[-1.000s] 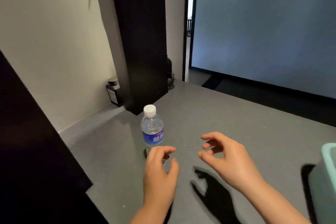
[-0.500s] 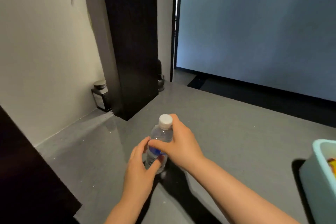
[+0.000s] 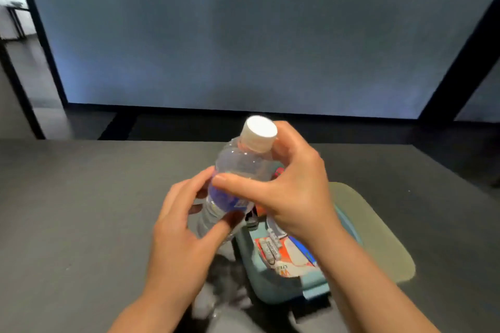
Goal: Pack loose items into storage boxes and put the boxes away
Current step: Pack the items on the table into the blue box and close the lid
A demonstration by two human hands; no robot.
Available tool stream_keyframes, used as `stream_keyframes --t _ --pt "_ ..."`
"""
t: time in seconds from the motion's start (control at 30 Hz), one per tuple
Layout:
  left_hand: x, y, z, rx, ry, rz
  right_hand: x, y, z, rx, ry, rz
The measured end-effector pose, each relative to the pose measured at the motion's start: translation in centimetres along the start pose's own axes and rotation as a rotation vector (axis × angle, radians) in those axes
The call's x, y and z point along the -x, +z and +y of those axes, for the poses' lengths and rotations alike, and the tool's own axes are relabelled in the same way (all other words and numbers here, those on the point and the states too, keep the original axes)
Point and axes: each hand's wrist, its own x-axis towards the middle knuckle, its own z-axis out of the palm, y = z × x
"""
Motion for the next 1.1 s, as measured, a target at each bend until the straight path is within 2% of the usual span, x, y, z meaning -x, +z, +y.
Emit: stream_keyframes --t 0.07,0.17,0.27,0.33,0.47,0.57,0.7,0.8,0.9,1.03,1.1 --pt "-0.8 3.1 0.7 0.038 0.053 -0.12 -0.3 -3.9 1.3 0.038 -0.009 0.085" --pt "-1.1 6.7 0.4 0.068 0.059 -0.283 -0.4 -8.0 3.7 0.093 0.011 0.127" --pt "-0.8 8.7 -1.9 0.029 -0.003 -0.285 -0.8 -9.8 6.3 0.205 0.065 0.096" --pt "-0.4 9.1 -3.9 -0.092 -0.058 -0.25 -1.5 -10.0 7.6 0.329 0.121 -0.025" --pt "0.7 8.4 -6.0 -0.279 -0.148 -0.258 -2.9 -7.6 9.3 0.801 0.104 -0.46" --pt "1.6 7.9 -6.4 -0.331 -0.198 -0.289 -4.5 -5.2 10.6 0.935 0.127 -0.573" --pt "2.0 7.6 -5.9 -0.243 -0.31 -0.296 -6.3 -1.2 12.8 1.1 0.083 -0.813" --pt "2.2 7.7 -6.0 -0.221 -0.349 -0.292 -4.9 1.2 15.5 1.055 0.098 -0.912" --pt "2.4 7.6 -6.3 -0.218 -0.367 -0.293 -3.0 1.3 17.7 0.945 0.135 -0.856" --pt "2.6 7.8 -6.7 -0.197 -0.416 -0.3 -1.6 0.6 19.1 0.954 0.11 -0.814" --pt "2.5 8.0 -6.7 -0.203 -0.413 -0.3 -1.3 0.1 19.4 0.835 0.158 -0.809"
